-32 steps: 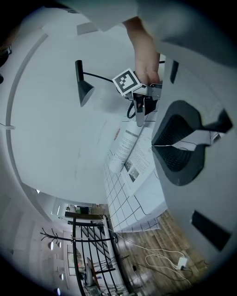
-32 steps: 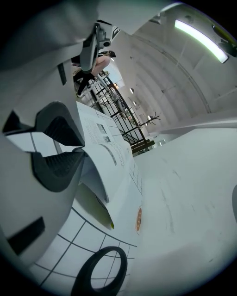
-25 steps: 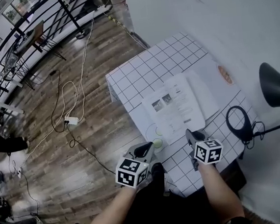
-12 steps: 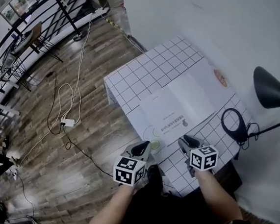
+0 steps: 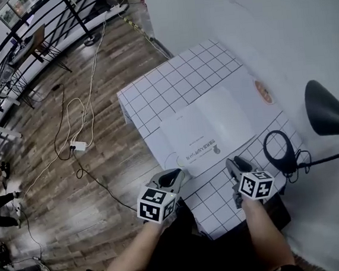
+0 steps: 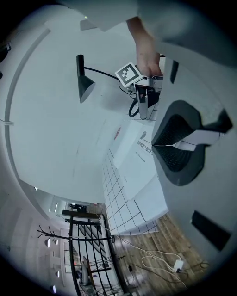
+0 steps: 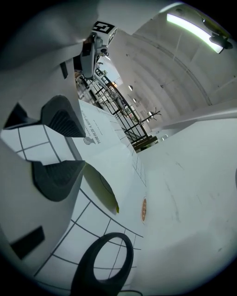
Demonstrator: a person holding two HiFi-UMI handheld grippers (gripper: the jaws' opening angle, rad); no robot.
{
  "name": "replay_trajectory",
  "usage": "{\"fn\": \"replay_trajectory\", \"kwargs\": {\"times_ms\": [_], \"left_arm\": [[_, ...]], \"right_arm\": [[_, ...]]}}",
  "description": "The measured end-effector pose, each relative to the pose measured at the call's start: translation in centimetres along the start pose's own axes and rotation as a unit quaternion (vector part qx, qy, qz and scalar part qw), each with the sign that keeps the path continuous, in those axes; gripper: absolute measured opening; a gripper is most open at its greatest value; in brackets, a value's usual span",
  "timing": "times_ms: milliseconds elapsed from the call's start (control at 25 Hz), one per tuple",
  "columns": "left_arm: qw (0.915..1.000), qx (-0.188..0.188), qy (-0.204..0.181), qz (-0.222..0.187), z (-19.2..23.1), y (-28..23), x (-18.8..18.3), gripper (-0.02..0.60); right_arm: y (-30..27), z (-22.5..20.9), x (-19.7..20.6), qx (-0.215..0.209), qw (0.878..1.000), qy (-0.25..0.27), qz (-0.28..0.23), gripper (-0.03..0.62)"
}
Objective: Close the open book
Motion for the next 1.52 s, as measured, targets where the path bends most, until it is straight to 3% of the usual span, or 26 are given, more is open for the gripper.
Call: {"fn": "replay_trajectory", "kwargs": {"times_ms": [280,480,600,720,960,1080,1280,1520], "left_arm": [[0.9999,-0.014,0.01,0.004,-1.6,-2.2,-0.5,0.012],[0.9993,-0.032,0.016,-0.015,-2.1,-2.7,-1.9,0.012],[0.9988,-0.039,0.018,-0.02,-2.0,-2.2,-2.3,0.012],[0.9986,-0.044,0.018,-0.023,-1.6,-1.6,-2.5,0.012],[0.9981,-0.045,0.018,-0.037,-0.6,0.4,-2.8,0.012],[0.9978,-0.045,0.016,-0.046,0.2,1.7,-2.9,0.012],[0.9976,-0.035,0.019,-0.056,1.6,4.3,-2.7,0.012],[0.9985,-0.006,-0.002,-0.054,3.1,6.7,-2.6,0.012]], "right_arm": [[-1.2,-3.5,-1.6,0.001,1.0,-0.025,0.006,0.178],[-2.1,-3.8,-3.5,-0.013,1.0,-0.007,0.007,0.163],[-1.5,-3.4,-3.6,-0.022,1.0,-0.002,0.008,0.083],[-1.5,-1.9,-3.8,-0.049,0.999,0.006,0.002,0.04],[-2.6,3.2,-2.8,-0.081,0.995,0.052,0.023,0.049],[-2.4,5.2,-1.9,-0.083,0.994,0.07,0.031,0.107],[-1.0,7.9,-0.9,-0.073,0.994,0.077,0.03,0.112],[1.5,11.7,-1.2,-0.067,0.996,0.063,-0.01,0.089]]}}
Point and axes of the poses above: the fingertips, and each gripper's own axes: y backward along the fingers, z to its left, x out of its underside, the point moved 5 cm from there along y, backward along the fingers, and after that the axes turned 9 degrees about -z, right-handed, at the moved point
